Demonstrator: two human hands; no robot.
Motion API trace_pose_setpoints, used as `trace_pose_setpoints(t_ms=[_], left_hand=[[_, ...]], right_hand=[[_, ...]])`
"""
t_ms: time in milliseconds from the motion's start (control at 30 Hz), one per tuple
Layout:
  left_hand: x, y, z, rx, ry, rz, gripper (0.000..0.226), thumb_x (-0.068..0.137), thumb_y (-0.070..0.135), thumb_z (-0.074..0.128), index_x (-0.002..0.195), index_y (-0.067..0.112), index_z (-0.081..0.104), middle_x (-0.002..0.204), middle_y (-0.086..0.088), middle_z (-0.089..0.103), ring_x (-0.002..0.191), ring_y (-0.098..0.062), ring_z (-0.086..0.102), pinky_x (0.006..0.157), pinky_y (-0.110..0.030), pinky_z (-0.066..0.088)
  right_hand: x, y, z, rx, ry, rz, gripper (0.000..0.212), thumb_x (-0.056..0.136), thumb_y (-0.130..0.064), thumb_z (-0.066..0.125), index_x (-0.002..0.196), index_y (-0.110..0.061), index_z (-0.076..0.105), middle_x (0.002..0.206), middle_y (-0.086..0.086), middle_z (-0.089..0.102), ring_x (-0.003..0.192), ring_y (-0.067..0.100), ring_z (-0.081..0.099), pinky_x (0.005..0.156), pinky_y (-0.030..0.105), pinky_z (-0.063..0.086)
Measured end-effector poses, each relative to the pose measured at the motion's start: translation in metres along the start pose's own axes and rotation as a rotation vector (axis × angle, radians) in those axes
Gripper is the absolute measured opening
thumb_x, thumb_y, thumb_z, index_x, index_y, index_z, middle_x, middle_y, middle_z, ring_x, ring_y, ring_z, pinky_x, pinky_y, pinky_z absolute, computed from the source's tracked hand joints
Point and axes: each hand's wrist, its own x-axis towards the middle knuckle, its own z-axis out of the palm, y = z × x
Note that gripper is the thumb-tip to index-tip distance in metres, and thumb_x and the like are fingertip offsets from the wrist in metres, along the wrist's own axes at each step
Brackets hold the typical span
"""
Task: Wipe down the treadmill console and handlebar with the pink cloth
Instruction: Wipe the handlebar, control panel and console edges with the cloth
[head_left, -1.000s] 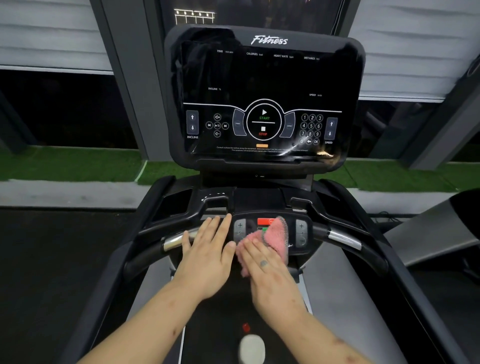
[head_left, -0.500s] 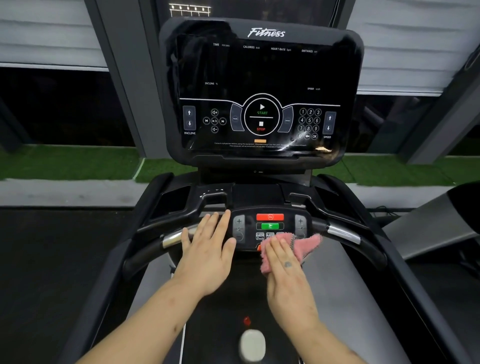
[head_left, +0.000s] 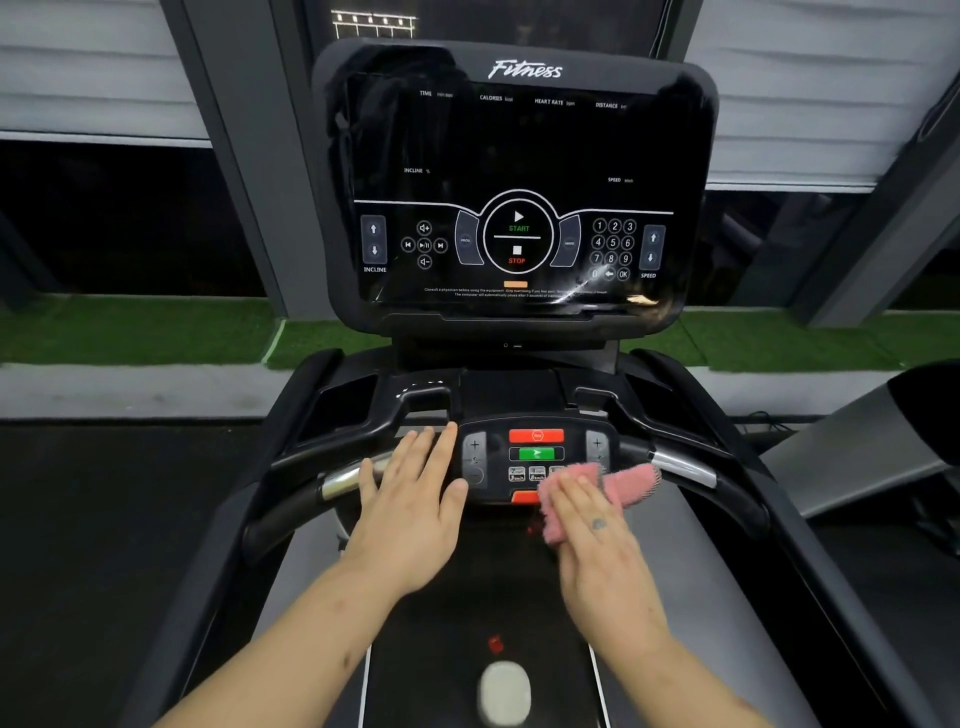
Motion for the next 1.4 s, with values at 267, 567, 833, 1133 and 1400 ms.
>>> trace_pose_setpoints(t_ms=[267,567,833,1133,1400], left_hand=[[-0.001,0.000,0.000,0.008,0.009,0.003,0.062,0.105,0.051,0.018,0.158,0.043,-0.015,0.171,0.011,-0.002,0.154,-0.007,-0.015,0.125,-0.053,-0.007],[0.000,-0.001,0.000,0.000,0.005,0.006,0.062,0.107,0.048,0.019,0.159,0.043,-0.013,0.171,0.010,-0.002,0.154,-0.006,-0.014,0.126,-0.053,-0.007],[0.000,0.000,-0.001,0.002,0.016,0.002,0.063,0.107,0.048,0.023,0.159,0.043,-0.012,0.171,0.010,-0.001,0.155,-0.008,-0.013,0.125,-0.054,-0.007],[0.001,-0.004,0.000,-0.040,-0.003,0.004,0.060,0.107,0.046,0.020,0.160,0.043,-0.008,0.170,0.015,-0.002,0.153,-0.002,-0.015,0.125,-0.052,-0.008],[-0.001,0.001,-0.003,-0.038,-0.004,-0.009,0.060,0.108,0.048,0.021,0.160,0.043,-0.009,0.171,0.013,-0.002,0.153,-0.004,-0.014,0.125,-0.052,-0.008]], right_hand=[[0.007,-0.025,0.015,-0.053,-0.023,-0.068,0.075,0.090,-0.002,0.061,0.158,-0.023,0.035,0.165,-0.003,0.031,0.155,0.013,0.017,0.121,0.048,0.031],[0.020,-0.048,0.023,-0.043,-0.078,-0.254,0.066,0.094,-0.009,0.052,0.157,-0.020,0.036,0.164,-0.003,0.032,0.155,0.012,0.019,0.122,0.042,0.030],[0.013,-0.030,0.012,-0.113,-0.037,-0.278,0.071,0.088,-0.004,0.063,0.154,-0.017,0.041,0.163,0.001,0.036,0.154,0.016,0.022,0.120,0.045,0.034],[0.069,-0.071,0.020,-0.056,-0.041,-0.264,0.055,0.099,-0.021,0.041,0.154,-0.015,0.041,0.161,0.003,0.038,0.153,0.018,0.027,0.122,0.044,0.029],[0.019,-0.039,0.015,-0.083,-0.013,-0.326,0.068,0.088,-0.007,0.066,0.152,-0.017,0.045,0.161,0.001,0.039,0.153,0.014,0.026,0.121,0.041,0.028]])
